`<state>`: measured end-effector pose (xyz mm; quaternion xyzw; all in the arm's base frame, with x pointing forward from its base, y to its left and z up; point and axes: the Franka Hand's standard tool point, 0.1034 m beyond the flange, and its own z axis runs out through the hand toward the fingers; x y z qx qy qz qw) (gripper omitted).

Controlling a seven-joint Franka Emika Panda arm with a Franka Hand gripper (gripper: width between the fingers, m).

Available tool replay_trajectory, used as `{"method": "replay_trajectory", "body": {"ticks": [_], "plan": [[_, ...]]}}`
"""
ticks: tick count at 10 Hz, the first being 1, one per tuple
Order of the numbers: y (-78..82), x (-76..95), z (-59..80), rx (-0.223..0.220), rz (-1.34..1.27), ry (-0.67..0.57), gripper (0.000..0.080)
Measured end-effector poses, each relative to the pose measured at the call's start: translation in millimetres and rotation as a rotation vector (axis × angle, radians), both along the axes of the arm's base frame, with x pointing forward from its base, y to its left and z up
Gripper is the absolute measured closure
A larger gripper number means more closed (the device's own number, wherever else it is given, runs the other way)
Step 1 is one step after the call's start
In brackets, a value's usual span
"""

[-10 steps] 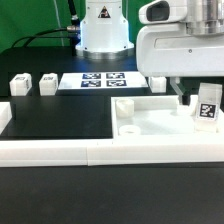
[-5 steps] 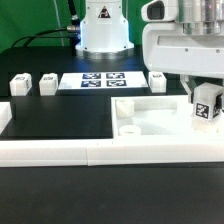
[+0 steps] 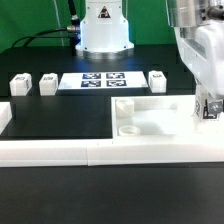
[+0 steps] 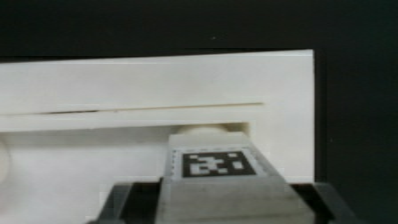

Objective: Assemble square table

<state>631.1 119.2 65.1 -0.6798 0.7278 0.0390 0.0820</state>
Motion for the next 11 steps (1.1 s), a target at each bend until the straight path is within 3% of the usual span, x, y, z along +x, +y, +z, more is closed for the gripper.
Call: {"method": "replay_trajectory", "body": {"ticks": [1, 2, 3, 4, 5, 6, 9, 11], "plan": [[0.0, 0.0, 0.0, -0.002, 0.017, -0.003, 0.0507], [0.4, -0.4, -0.8, -0.007, 0.065, -0.010, 0.0400], [3.0, -0.5, -2.2, -0.023, 0.187, -0.046, 0.0400], [5.2, -1.3, -3.3, -0.039, 0.355, -0.079, 0.0225], [8.4, -1.9, -3.2, -0.061, 0.566, -0.108, 0.0225], [10.0, -2.2, -3.1, -0.071, 0.685, -0.122, 0.0162], [5.6, -1.7, -3.8, -0.093, 0.884, -0.149, 0.0151], [-0.8, 0.2, -0.9, -0.134, 1.244, -0.164, 0.0151]]}}
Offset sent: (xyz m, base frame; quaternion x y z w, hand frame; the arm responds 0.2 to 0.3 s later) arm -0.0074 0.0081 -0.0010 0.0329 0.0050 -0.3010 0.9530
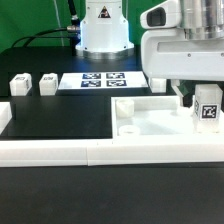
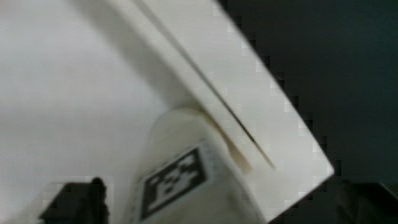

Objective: Assemble square table

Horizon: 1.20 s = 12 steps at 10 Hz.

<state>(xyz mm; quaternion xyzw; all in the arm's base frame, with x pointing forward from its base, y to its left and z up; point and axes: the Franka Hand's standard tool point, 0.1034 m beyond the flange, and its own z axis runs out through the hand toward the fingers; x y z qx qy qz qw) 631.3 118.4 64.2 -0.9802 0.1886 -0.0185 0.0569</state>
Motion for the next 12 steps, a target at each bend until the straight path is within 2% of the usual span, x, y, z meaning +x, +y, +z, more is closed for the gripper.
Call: {"method": "replay_trajectory", "body": {"ticks": [1, 3, 4, 5, 6, 7, 9, 11, 12], "plan": [[-2.7, 1.6, 0.4, -0.011, 0.121, -0.020, 0.0151], [-0.5, 2.0, 0.0, -0.010, 0.087, -0.027, 0.0151], [-1.2, 2.2, -0.1, -0.009, 0.080, -0.027, 0.0238], [-0.8, 2.1, -0.1, -0.003, -0.009, -0.017, 0.0238], [-0.9, 2.0, -0.2, 0.001, -0.072, -0.011, 0.0412], [-2.6, 1.0, -1.3, 0.002, -0.108, -0.003, 0.0507], [-3.4, 1.0, -1.3, 0.014, -0.297, 0.016, 0.0507], [-1.6, -2.1, -0.3, 0.025, -0.718, 0.097, 0.0507], [-3.0, 0.0, -1.4, 0.054, -0.887, 0.117, 0.0507]]}}
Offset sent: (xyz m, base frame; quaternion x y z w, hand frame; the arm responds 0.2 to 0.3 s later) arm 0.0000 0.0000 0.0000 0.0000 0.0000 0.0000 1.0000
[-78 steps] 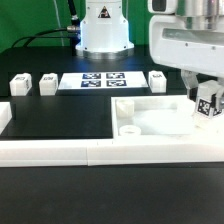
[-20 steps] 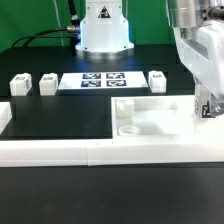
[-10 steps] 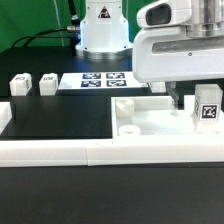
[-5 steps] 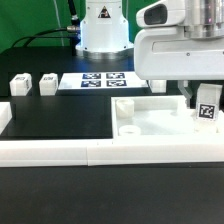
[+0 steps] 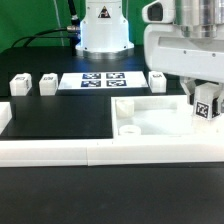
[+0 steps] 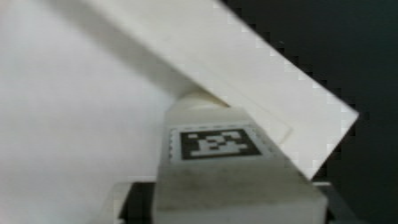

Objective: Assemble square table

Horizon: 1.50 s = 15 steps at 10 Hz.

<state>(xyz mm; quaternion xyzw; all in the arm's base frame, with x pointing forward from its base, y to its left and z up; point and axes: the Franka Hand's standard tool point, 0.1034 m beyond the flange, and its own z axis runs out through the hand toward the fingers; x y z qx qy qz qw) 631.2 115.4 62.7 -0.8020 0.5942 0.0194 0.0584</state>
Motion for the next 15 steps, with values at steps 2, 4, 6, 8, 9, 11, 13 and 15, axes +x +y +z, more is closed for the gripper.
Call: {"method": "replay_trajectory", "body": {"ticks": [2, 4, 6, 8, 9, 11, 13, 15], "plan": [[-2.1, 0.2, -0.1, 0.074, -0.331, 0.032, 0.0507], [-0.7, -0.4, -0.2, 0.083, -0.461, 0.052, 0.0507], [-0.5, -0.5, -0.9, 0.075, -0.378, 0.038, 0.0507], [7.0, 2.4, -1.6, 0.026, -0.008, -0.060, 0.0219], [12.0, 0.1, -1.6, 0.022, 0.116, -0.075, 0.0169], [10.6, 0.1, -2.5, 0.014, 0.225, -0.088, 0.0153], [9.3, 1.1, -2.0, 0.001, 0.403, -0.112, 0.0151], [4.9, 7.8, 4.5, -0.052, 0.748, -0.139, 0.0151]]}}
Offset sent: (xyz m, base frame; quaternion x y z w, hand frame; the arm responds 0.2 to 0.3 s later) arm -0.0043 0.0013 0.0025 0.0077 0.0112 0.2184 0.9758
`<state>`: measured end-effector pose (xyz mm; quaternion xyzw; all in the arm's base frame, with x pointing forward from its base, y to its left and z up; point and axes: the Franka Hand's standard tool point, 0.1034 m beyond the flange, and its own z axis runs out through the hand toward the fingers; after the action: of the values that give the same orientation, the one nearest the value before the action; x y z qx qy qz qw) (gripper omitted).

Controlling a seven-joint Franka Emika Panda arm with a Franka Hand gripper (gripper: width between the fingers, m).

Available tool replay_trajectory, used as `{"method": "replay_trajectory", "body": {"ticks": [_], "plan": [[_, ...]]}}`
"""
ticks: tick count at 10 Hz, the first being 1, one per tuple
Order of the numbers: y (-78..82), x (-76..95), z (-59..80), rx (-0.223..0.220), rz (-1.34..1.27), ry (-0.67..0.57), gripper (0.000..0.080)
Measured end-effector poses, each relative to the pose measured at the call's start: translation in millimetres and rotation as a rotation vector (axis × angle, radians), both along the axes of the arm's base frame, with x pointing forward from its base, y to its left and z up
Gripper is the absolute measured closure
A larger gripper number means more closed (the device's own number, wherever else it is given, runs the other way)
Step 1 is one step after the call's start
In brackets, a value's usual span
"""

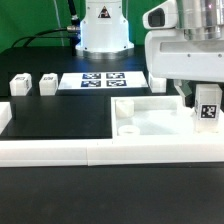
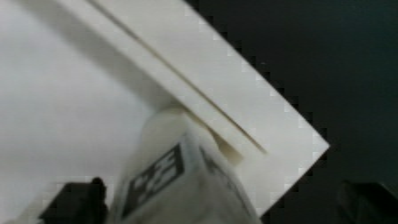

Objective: Assemble square table

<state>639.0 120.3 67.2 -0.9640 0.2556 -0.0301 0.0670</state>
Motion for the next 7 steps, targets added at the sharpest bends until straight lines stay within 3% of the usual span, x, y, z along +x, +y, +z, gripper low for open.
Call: {"method": "replay_trajectory", "body": {"ticks": [1, 4, 6, 7], "plan": [[-0.9, 0.1, -0.2, -0.011, 0.111, -0.012, 0.0151], [-1.1, 0.0, -0.5, -0.008, 0.079, -0.008, 0.0162], [-7.3, -0.2, -1.6, 0.001, -0.080, 0.011, 0.0483], [-7.8, -0.2, -1.9, 0.002, -0.098, 0.013, 0.0483]]}}
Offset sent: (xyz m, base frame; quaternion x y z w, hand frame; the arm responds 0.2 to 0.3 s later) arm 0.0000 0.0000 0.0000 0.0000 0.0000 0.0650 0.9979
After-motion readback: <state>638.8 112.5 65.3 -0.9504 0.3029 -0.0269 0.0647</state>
